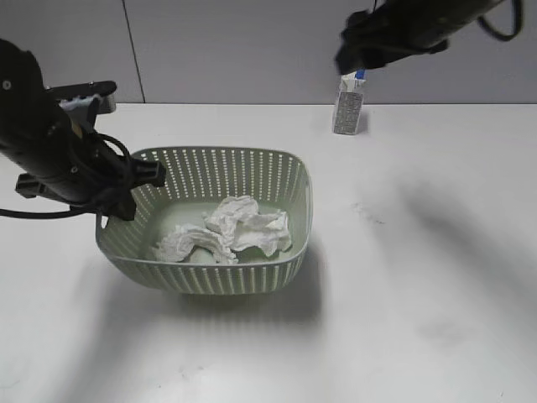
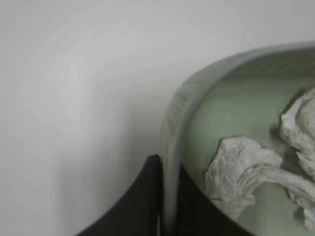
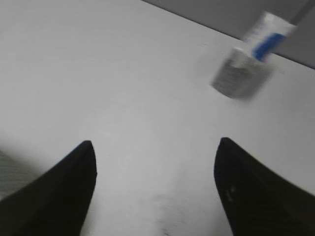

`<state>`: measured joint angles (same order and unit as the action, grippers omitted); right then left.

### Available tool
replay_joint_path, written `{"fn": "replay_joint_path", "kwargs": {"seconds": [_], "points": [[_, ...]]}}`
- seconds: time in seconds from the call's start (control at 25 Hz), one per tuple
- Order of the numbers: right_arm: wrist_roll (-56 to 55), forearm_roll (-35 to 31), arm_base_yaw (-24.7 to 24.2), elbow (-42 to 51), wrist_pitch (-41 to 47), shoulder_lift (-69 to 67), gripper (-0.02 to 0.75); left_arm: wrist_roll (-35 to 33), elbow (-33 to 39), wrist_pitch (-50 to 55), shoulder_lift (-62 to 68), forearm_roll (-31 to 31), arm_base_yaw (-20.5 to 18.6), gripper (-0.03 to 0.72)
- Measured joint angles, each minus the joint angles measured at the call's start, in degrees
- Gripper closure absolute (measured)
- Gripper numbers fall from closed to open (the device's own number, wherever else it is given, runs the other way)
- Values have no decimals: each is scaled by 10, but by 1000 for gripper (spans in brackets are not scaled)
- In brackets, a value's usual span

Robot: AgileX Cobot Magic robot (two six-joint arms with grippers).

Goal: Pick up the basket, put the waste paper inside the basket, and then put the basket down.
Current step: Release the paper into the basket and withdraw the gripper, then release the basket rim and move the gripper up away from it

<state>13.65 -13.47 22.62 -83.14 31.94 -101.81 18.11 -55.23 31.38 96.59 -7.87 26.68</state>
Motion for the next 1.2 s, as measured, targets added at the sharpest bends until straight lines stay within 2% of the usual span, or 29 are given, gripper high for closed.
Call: {"fn": "replay_joint_path", "kwargs": {"seconds": [0.2,0.36,0.48,0.68,0.76,0.8,0.88,1.0,1.04,1.12,1.2], "points": [[-7,24,-145,-35,126,0,154,0,-82,26,49,6,0,685],[-7,31,-229,-35,275,0,174,0,-151,34,112,9,0,685],[-7,31,-263,-30,347,7,187,0,-180,23,147,9,0,685],[1,38,-277,36,356,90,193,0,-188,7,174,10,0,666],[3,38,-277,78,356,141,193,0,-189,3,178,9,0,613],[3,37,-277,105,355,171,194,0,-190,3,179,9,0,562],[3,33,-277,158,342,232,195,0,-191,4,179,10,0,428],[4,26,-277,245,311,335,195,0,-206,26,178,11,0,164],[4,25,-277,276,302,363,195,0,-213,37,177,11,0,106],[4,24,-277,340,273,431,195,-11,-231,66,169,14,0,34],[4,24,-277,399,243,494,195,-34,-249,94,154,20,-2,10]]}}
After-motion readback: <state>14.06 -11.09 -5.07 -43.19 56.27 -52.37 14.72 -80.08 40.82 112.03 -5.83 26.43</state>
